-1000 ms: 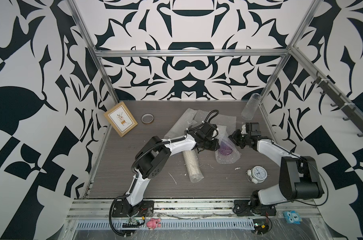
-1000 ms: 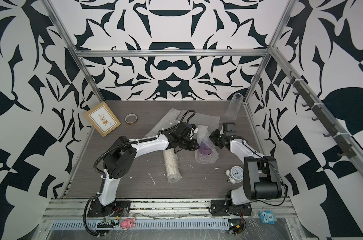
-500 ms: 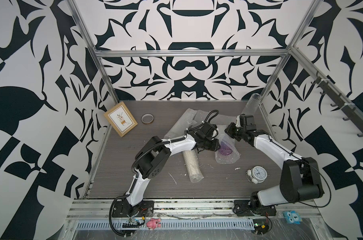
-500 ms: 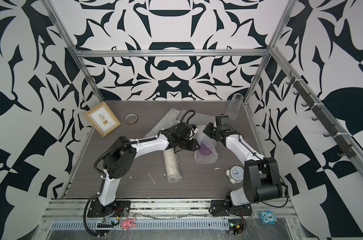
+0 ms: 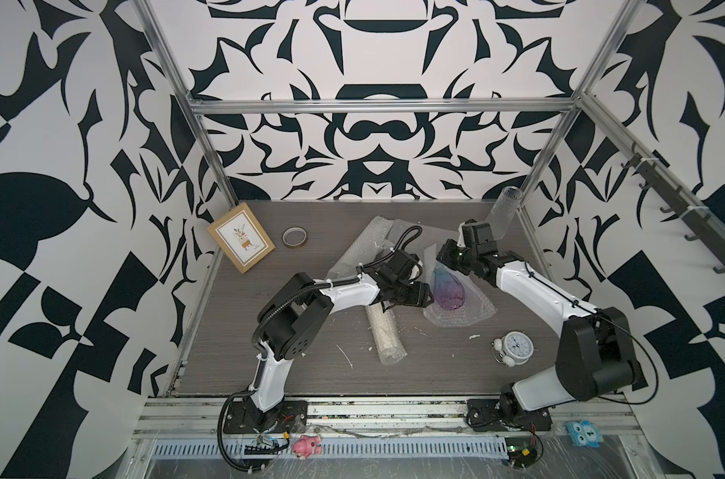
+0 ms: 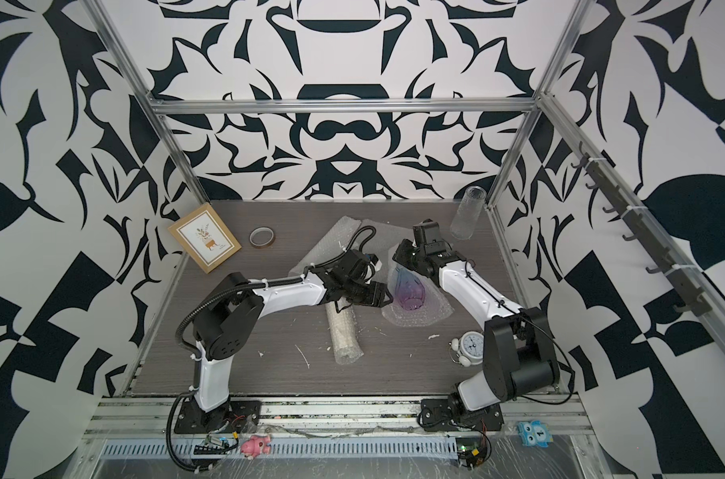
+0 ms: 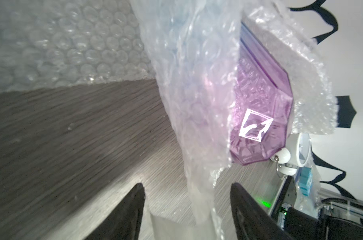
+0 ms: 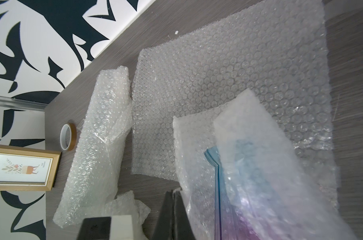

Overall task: Unwrap the vase from the bubble wrap
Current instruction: Unwrap the bubble wrap.

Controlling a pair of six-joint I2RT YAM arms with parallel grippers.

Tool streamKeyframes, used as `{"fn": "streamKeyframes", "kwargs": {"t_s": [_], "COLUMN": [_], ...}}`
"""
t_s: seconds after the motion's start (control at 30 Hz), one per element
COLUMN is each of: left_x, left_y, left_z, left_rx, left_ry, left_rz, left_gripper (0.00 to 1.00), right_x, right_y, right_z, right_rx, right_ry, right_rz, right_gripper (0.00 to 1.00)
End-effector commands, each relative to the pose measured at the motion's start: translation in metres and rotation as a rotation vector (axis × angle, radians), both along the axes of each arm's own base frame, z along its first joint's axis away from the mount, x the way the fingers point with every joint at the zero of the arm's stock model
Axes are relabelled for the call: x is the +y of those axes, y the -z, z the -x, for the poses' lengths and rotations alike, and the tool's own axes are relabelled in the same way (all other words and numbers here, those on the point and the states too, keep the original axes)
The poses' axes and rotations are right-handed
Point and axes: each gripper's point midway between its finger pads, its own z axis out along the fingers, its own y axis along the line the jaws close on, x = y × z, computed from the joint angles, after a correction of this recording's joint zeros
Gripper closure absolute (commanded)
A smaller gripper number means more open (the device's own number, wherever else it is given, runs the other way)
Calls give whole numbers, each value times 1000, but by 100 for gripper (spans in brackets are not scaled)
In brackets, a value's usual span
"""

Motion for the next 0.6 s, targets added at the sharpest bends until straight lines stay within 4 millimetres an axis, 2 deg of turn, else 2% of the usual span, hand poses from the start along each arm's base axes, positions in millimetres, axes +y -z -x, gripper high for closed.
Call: {"fn": "streamKeyframes", "kwargs": {"t_s": [0.0, 0.27, 0.37, 0.47, 0.57], "left_x": [1, 4, 9, 17, 28], "left_y": [-30, -27, -28, -31, -34], "left_z": [-8, -17, -22, -26, -30], "left_rx": [-35, -15, -12, -10, -14], "left_ry": [-30, -42, -64, -91, -117], "left_rz": [89, 110, 118, 129, 129], "left_gripper": [28, 27, 28, 28, 28], "right_x": [8, 34, 43, 56, 70], "right_y": [-16, -7, -3, -3, -9], "right_z": [-10, -17, -20, -25, -31], "right_rx": [-42, -8, 9, 10, 1], "right_ry": [-13, -70, -92, -119, -156], "right_rz": [24, 50, 51, 45, 38], "right_gripper": [100, 98, 88, 73, 61]}}
